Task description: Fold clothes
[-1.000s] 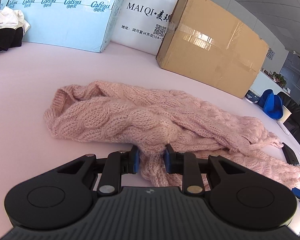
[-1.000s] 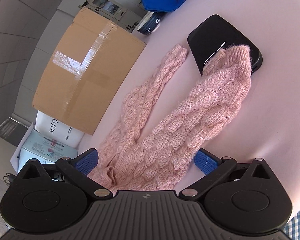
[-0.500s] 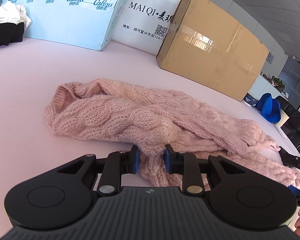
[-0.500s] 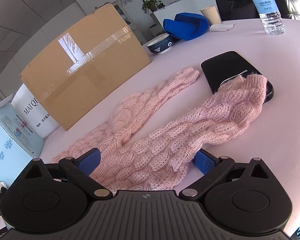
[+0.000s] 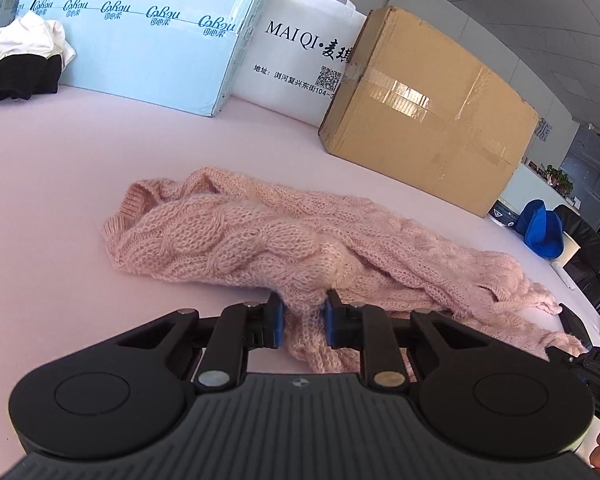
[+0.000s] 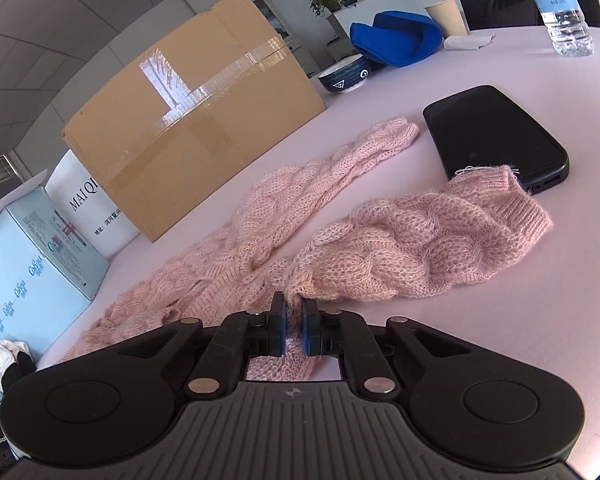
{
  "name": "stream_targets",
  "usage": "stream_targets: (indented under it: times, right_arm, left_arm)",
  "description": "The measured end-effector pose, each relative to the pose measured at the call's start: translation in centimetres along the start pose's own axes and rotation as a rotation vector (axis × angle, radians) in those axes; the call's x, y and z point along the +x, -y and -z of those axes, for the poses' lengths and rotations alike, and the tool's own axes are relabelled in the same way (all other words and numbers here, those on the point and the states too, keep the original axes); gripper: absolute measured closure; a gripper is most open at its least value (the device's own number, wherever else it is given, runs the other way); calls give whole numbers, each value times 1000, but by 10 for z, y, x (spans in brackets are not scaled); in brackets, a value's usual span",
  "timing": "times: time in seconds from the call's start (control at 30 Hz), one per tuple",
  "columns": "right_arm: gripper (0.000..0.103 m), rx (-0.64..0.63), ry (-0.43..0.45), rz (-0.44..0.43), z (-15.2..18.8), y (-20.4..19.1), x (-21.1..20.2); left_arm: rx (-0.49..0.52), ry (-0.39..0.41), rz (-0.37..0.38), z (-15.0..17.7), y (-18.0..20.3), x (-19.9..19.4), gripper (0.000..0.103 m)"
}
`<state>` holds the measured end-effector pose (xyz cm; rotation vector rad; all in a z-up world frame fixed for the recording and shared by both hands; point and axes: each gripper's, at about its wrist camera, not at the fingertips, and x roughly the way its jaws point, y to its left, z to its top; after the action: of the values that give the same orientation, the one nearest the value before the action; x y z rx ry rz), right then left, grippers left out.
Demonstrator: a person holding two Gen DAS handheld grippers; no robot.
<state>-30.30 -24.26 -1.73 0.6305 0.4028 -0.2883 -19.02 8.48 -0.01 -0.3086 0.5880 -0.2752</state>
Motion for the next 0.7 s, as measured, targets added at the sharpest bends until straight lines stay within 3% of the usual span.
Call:
stream_targets:
  times: [0.23,0.5,0.7]
  right_arm:
    - [96,-46,34,7,0,-4,-11]
    - [96,-32,8,-99,3,9,-38]
    - [96,-54,-9,-128,8,12,-60]
  left_arm:
    - [25,6,-6,0,1,-6,88]
    - [29,7,-4,1,-15,-27,88]
    - [27,-27,4,5,-22,-45,88]
